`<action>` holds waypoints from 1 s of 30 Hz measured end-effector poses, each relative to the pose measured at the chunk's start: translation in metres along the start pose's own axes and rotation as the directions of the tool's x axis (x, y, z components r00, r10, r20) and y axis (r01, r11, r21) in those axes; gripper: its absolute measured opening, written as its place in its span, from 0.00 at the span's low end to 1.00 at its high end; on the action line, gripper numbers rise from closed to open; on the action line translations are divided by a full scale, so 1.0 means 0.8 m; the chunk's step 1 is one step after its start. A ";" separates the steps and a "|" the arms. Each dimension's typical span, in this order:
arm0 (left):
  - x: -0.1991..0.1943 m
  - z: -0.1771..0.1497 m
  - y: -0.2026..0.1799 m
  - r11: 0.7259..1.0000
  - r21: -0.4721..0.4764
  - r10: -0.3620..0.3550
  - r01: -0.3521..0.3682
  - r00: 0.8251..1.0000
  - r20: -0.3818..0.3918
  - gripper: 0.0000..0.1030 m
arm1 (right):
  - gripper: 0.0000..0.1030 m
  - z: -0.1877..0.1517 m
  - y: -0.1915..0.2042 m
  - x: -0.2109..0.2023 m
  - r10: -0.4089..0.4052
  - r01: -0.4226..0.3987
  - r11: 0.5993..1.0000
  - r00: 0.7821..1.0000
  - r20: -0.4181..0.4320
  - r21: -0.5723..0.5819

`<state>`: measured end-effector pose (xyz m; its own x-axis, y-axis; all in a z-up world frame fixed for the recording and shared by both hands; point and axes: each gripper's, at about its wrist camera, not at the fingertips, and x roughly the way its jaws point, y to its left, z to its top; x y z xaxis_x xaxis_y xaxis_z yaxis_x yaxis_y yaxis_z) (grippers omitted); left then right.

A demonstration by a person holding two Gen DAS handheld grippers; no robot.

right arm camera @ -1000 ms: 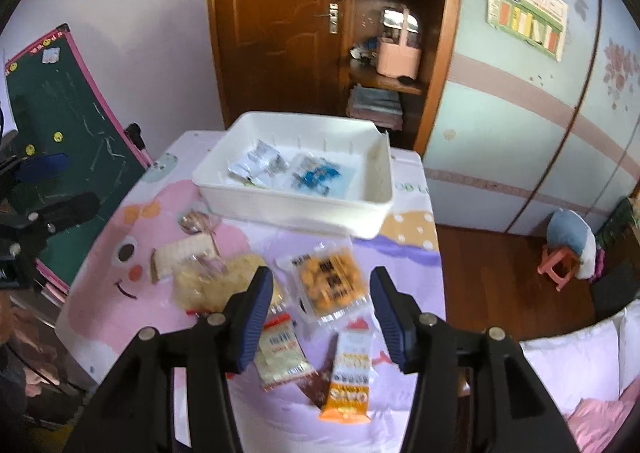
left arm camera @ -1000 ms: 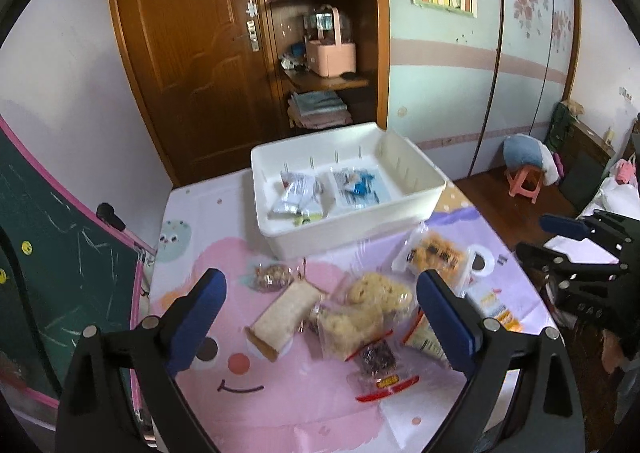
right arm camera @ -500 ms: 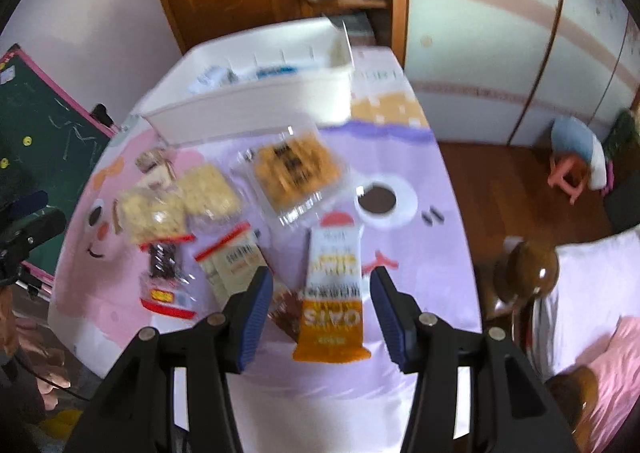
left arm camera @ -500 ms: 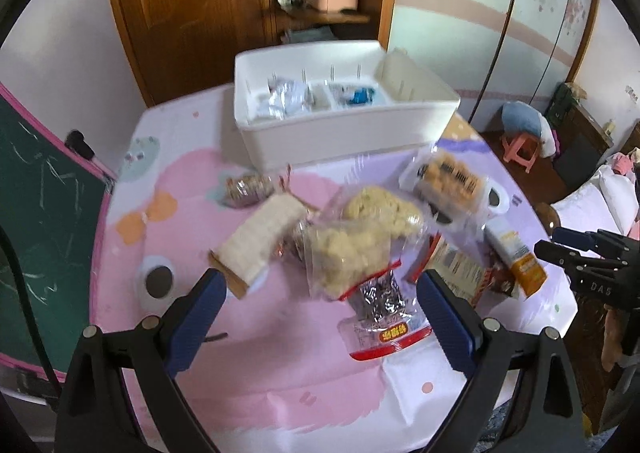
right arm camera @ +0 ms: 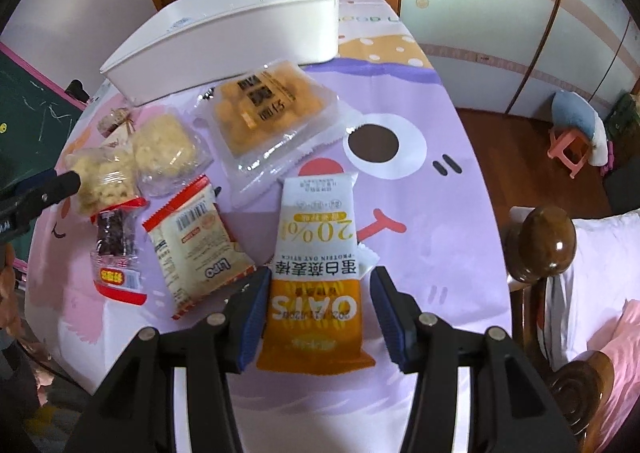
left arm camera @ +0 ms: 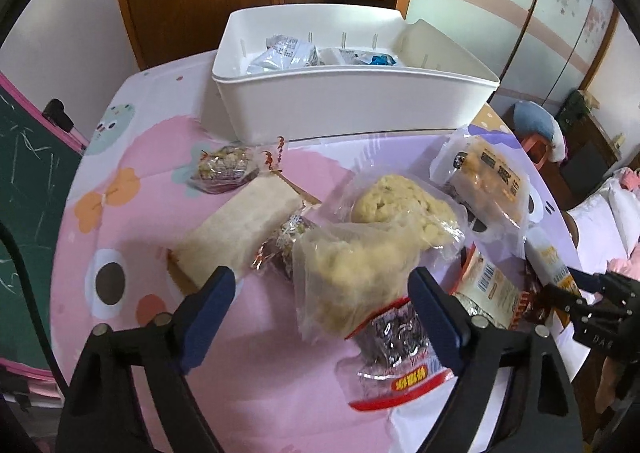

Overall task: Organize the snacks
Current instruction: 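Lift the biscuit bag and OATS bar up over the white bin with both tools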

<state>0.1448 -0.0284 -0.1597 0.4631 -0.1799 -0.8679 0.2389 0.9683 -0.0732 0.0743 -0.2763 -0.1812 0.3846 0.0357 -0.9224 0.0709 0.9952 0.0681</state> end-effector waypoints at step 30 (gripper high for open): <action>-0.019 -0.018 -0.008 0.994 -0.031 -0.105 0.106 0.994 0.033 0.42 | 0.40 -0.002 0.028 -0.013 0.013 -0.009 0.998 0.998 0.069 -0.057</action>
<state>0.1243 -0.0298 -0.1530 0.4633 -0.2863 -0.8387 0.2599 0.9487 -0.1802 0.0709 -0.2539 -0.1708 0.4477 0.0422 -0.8932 0.0147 0.9984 0.0545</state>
